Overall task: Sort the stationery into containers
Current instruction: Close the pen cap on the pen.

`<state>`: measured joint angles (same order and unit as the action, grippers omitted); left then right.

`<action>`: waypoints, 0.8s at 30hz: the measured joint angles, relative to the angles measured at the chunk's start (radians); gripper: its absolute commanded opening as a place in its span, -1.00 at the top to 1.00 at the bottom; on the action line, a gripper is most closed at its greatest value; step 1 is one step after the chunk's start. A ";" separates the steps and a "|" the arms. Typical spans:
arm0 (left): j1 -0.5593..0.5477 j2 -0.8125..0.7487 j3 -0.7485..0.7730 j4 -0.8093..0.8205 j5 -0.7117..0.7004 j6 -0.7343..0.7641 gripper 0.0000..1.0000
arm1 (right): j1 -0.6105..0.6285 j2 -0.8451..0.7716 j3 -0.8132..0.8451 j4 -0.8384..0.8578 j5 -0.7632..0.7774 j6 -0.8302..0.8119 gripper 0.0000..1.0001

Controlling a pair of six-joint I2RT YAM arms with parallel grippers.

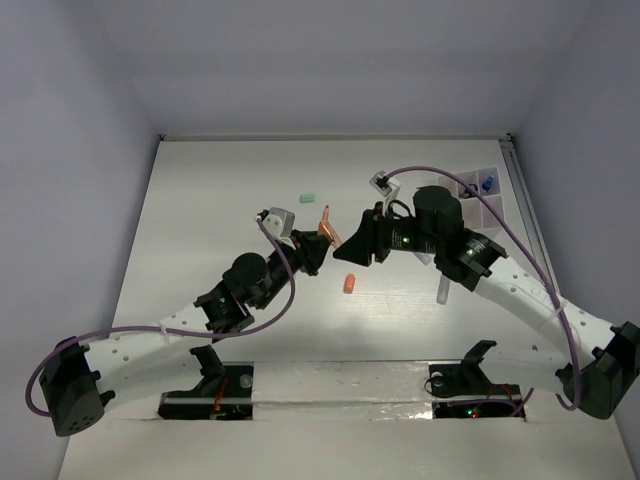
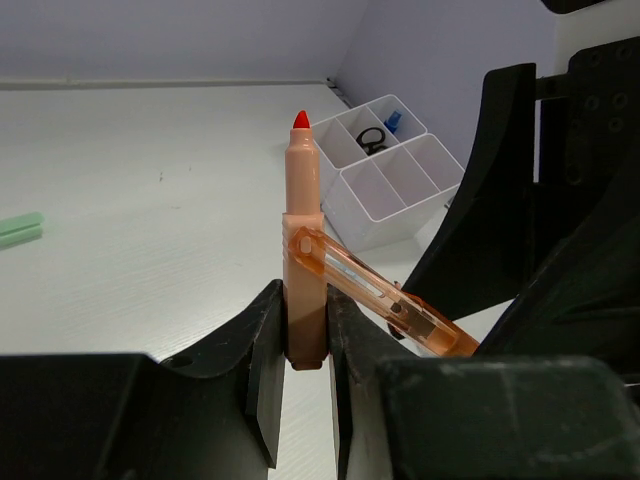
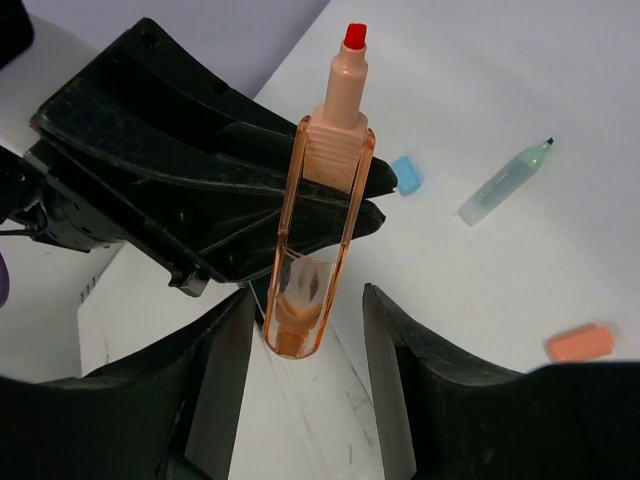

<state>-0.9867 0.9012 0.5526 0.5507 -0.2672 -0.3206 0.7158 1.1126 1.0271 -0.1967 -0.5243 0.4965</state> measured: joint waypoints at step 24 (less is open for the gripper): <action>0.003 -0.020 -0.003 0.013 0.009 0.058 1.00 | 0.014 0.088 0.267 -0.315 0.123 -0.075 0.94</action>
<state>-0.9840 0.8810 0.5499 0.5640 -0.2584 -0.2626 0.7300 1.2003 1.2938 -0.5117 -0.4011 0.4213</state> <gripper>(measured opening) 0.149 0.333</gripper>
